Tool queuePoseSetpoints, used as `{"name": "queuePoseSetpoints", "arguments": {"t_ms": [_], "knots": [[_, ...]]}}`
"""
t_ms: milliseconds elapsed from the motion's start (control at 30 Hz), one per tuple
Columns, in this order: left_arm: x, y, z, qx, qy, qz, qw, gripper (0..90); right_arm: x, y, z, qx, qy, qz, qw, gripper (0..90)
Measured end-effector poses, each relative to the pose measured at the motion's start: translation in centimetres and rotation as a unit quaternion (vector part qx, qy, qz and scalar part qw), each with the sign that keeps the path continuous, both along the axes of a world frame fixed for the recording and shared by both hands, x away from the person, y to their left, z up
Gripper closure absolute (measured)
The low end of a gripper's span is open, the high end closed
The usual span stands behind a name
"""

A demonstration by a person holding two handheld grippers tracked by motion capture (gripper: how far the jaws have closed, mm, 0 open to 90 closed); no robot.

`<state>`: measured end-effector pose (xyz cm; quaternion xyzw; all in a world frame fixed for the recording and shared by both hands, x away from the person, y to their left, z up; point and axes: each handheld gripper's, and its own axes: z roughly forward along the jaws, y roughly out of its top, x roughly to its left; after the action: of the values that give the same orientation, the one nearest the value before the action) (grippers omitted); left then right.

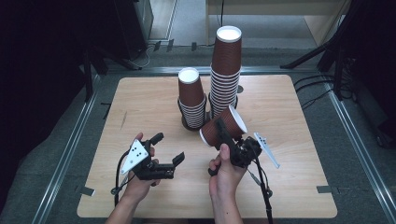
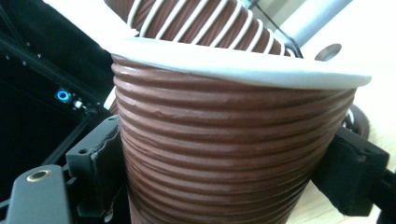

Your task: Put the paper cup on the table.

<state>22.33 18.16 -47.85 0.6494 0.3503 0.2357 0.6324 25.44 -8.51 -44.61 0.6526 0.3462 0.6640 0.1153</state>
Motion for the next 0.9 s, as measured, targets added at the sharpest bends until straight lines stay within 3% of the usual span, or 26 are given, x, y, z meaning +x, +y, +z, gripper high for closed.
{"name": "queuePoseSetpoints", "arguments": {"t_ms": [167,300,533,700,733,867,900], "knots": [[0.0,0.1,0.0,0.000,0.001,0.001,1.0000,0.0,-0.2,0.3,0.3,-0.048,-0.015,-0.009,0.9987,13.9],[0.1,0.1,-0.1,0.000,0.003,0.001,1.0000,0.0,-0.4,0.7,0.6,-0.094,-0.027,-0.017,0.9951,13.9],[0.1,0.1,-0.2,0.000,0.004,0.002,1.0000,0.0,-0.6,1.3,1.1,-0.161,-0.053,-0.026,0.9852,13.9],[0.1,0.1,-0.2,0.000,0.005,0.002,1.0000,0.0,-0.7,1.3,1.1,-0.206,-0.064,-0.033,0.9758,13.9],[0.1,0.1,-0.2,0.000,0.006,0.002,1.0000,0.0,-0.7,1.4,1.1,-0.223,-0.069,-0.036,0.9717,13.9],[0.1,0.2,-0.1,0.000,0.005,0.003,1.0000,0.0,-0.8,1.6,1.1,-0.251,-0.078,-0.034,0.9643,13.8],[0.1,0.2,-0.1,0.000,0.006,0.003,1.0000,0.0,-0.9,1.6,1.1,-0.266,-0.084,-0.034,0.9597,13.8]]}}
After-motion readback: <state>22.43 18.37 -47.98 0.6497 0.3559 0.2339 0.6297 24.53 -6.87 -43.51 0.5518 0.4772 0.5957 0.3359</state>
